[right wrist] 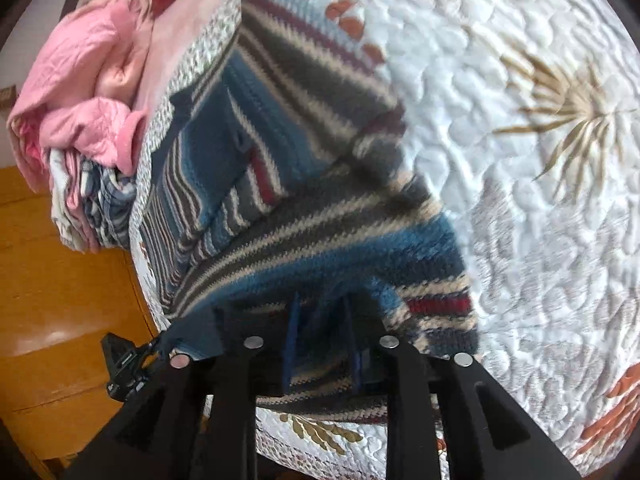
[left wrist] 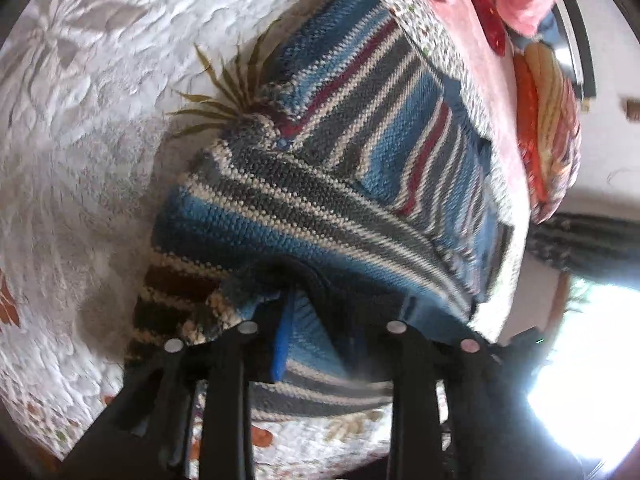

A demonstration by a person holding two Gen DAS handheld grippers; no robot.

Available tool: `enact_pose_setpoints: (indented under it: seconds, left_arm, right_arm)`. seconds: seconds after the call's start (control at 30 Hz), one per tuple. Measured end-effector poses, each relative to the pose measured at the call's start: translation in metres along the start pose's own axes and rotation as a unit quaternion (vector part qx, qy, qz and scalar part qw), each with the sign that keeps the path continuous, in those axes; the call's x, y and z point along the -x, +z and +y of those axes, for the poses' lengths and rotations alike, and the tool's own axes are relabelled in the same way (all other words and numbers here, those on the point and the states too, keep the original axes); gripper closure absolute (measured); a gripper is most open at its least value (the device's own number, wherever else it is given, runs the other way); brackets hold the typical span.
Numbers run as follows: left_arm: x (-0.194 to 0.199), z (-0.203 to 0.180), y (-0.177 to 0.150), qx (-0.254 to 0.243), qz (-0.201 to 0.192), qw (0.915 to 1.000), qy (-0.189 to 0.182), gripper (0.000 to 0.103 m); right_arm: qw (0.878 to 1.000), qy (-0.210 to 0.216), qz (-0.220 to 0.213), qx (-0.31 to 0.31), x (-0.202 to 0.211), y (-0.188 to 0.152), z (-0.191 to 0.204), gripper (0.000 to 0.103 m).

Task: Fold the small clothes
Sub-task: 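Carry the gripped hem over the sweater body toward the collar with both tools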

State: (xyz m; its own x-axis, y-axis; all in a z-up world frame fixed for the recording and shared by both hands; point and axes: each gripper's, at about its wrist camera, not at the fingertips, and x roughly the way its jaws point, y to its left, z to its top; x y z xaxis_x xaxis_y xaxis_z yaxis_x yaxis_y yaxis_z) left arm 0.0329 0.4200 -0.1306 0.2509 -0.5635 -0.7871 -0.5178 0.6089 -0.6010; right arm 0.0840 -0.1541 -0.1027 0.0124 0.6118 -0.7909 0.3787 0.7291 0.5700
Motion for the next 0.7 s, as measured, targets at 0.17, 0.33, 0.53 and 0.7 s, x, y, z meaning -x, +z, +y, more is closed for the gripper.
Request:
enact_pose_setpoints:
  seconds: [0.17,0.33,0.53,0.7]
  left_arm:
    - [0.033,-0.007,0.004,-0.009,-0.044,0.9989,-0.011,0.063]
    - [0.042,-0.034,0.003,-0.091,-0.061,0.9937,0.023,0.056]
    - [0.017,-0.067,-0.009,-0.242,-0.049,0.9606,0.128,0.049]
    - [-0.003,-0.065,-0.012,-0.298,-0.026,0.9401,0.164,0.049]
  right_arm:
    - [0.999,-0.018,-0.045,0.023,0.029,0.006,0.003,0.063]
    - [0.994,-0.034,-0.048,0.090,0.028,0.006,0.027,0.055]
    - [0.973,-0.078,-0.010,0.217,-0.007,-0.009,0.069,0.041]
    - [0.954,-0.114,0.002,0.277,-0.029,-0.011,0.080,0.037]
